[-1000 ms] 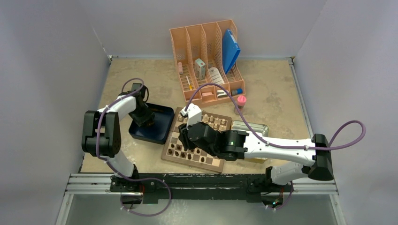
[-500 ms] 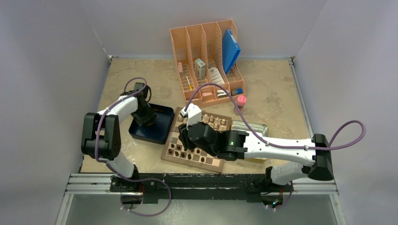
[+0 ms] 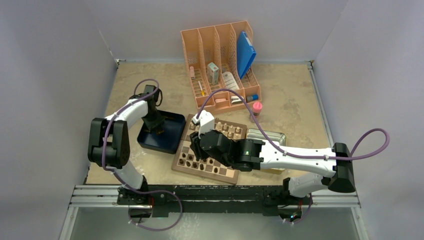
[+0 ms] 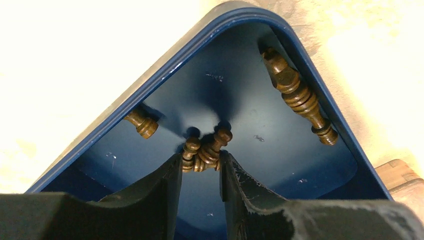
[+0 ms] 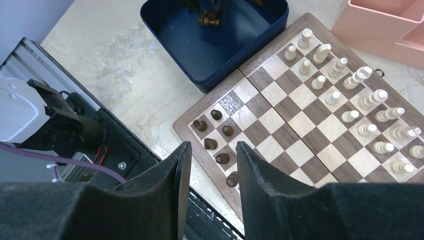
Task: Set up the chess pieces on the board
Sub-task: Pick up the chess piece from the storage box.
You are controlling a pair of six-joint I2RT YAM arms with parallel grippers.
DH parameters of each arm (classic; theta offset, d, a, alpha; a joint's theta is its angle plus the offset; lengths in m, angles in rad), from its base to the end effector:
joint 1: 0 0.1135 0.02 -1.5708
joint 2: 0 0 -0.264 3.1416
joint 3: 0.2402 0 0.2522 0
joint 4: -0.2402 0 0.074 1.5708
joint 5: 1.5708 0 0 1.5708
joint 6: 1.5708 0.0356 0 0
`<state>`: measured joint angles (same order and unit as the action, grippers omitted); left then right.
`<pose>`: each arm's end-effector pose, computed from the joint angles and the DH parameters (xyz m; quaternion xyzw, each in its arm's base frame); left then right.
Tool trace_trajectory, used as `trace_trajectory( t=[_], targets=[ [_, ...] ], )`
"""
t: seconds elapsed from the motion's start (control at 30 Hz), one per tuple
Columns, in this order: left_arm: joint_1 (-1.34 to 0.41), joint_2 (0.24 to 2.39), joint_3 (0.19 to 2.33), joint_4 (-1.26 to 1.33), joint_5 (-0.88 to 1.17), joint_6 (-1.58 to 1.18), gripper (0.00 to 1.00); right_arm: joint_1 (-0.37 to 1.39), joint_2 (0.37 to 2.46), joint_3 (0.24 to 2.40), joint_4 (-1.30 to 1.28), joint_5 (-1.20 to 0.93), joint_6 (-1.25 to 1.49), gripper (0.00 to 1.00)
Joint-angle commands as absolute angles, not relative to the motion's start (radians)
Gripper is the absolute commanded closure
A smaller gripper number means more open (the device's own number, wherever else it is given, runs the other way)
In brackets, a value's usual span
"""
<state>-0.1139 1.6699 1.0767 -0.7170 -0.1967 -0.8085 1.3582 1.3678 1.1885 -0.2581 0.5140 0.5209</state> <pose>0.3096 -0.0284 0.1838 -0.3478 0.9235 0.0296 0.1591 0.0833 0.3029 0.3430 -0.2070 0.8010 0.2926 0.4795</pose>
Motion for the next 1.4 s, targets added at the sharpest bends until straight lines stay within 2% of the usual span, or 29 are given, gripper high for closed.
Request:
trace_trajectory(
  t=[0.0, 0.53, 0.7, 0.8, 0.9, 1.13, 1.37],
  targets=[
    [-0.125, 1.693, 1.102, -0.713, -0.221, -0.751, 0.69, 1.356, 1.351, 1.190, -0.215, 0.543, 0.508, 0.59],
    [-0.172, 1.738, 1.090, -0.727, -0.190, -0.757, 0.71, 1.356, 1.345, 1.181, -0.209, 0.542, 0.504, 0.59],
    [-0.172, 1.737, 1.099, -0.744, -0.160, -0.767, 0.62, 1.356, 1.344, 1.182, -0.209, 0.540, 0.503, 0.59],
    [-0.172, 1.725, 1.092, -0.744, -0.150, -0.770, 0.62, 1.356, 1.342, 1.181, -0.208, 0.530, 0.499, 0.59],
    [-0.172, 1.704, 1.057, -0.709, -0.150, -0.769, 0.67, 1.356, 1.349, 1.184, -0.201, 0.520, 0.496, 0.60],
    [-0.172, 1.701, 1.046, -0.712, -0.158, -0.761, 0.88, 1.356, 1.355, 1.192, -0.208, 0.518, 0.496, 0.60],
    [-0.172, 1.637, 1.081, -0.718, -0.144, -0.748, 0.89, 1.356, 1.349, 1.172, -0.174, 0.484, 0.502, 0.60]
  ],
)
